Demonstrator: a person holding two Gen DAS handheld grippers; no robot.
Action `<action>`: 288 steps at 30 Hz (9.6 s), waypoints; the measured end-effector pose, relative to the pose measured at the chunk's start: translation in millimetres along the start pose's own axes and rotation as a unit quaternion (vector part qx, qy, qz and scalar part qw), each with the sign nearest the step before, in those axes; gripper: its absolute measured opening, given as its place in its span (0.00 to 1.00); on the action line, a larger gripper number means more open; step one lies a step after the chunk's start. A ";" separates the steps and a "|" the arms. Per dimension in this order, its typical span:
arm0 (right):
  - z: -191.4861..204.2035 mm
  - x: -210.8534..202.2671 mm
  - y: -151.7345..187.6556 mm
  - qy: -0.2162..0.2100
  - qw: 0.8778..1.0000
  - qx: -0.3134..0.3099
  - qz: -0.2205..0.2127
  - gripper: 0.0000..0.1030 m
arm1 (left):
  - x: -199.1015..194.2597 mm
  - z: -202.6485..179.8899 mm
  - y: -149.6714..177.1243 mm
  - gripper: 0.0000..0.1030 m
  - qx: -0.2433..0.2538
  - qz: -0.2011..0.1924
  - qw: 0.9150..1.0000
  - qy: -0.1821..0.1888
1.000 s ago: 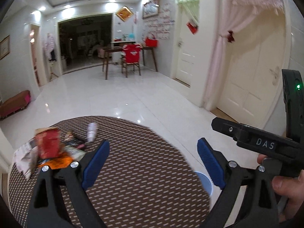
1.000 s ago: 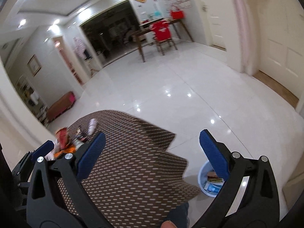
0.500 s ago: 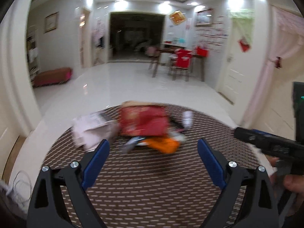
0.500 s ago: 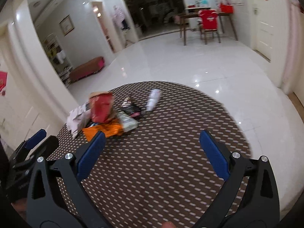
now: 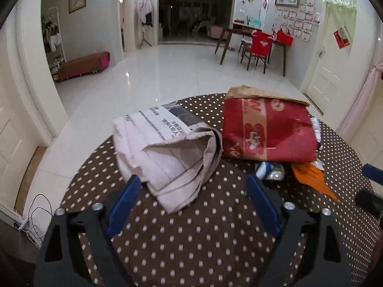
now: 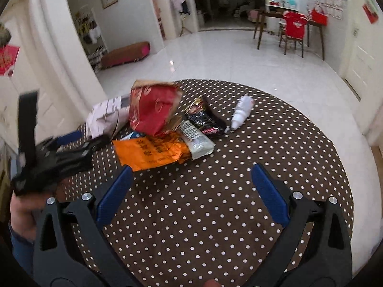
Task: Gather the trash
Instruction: 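Grasp the folded newspaper with the left tool while the right tool grasps the orange wrapper, then carry newspaper and orange wrapper over the blue bucket and open both tools, then swing both open tools back over the table, then grasp the blue strip package with the left tool while the right tool grasps the white snack bar, then carry the blue package and snack bar over the blue bucket and open both tools, then swing both open tools back over the table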
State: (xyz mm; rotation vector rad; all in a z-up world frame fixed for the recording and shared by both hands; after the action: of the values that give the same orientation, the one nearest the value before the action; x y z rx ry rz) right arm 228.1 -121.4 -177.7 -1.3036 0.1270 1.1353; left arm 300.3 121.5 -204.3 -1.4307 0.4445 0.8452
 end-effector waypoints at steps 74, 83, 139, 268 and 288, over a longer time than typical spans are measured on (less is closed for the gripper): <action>-302.7 -295.4 180.1 0.130 0.929 0.283 -0.201 0.18 | -266.9 -468.7 89.1 0.01 0.192 -0.002 0.877 0.441; -355.9 -268.7 227.2 0.126 0.911 0.353 -0.173 0.18 | -201.8 -539.7 133.6 0.01 0.222 0.106 0.877 0.412; -219.9 -280.3 94.2 0.194 0.937 0.226 -0.184 0.94 | -205.8 -345.6 31.9 0.88 0.151 -0.099 0.958 0.223; -378.5 -247.8 233.7 0.102 0.908 0.378 -0.149 0.19 | -113.1 -544.1 185.7 0.13 0.322 0.139 0.903 0.248; -368.5 -287.3 243.3 0.170 0.892 0.386 -0.163 0.94 | -154.2 -501.8 134.1 0.88 0.261 0.053 0.932 0.245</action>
State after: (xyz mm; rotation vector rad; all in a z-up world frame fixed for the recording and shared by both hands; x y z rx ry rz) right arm 97.2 -620.6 -283.6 -0.7424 0.5418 0.4608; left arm 209.7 -411.0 -247.8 -1.1070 1.0510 0.3918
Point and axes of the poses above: each gripper's, at about its wrist camera, not at the fingertips, and x roughly the way its jaws point, z to its left, y to its underside, the point moved 7 cm from there along x, roughly the way its jaws point, and after that the axes turned 15 degrees about -y, right-handed, at the moved point
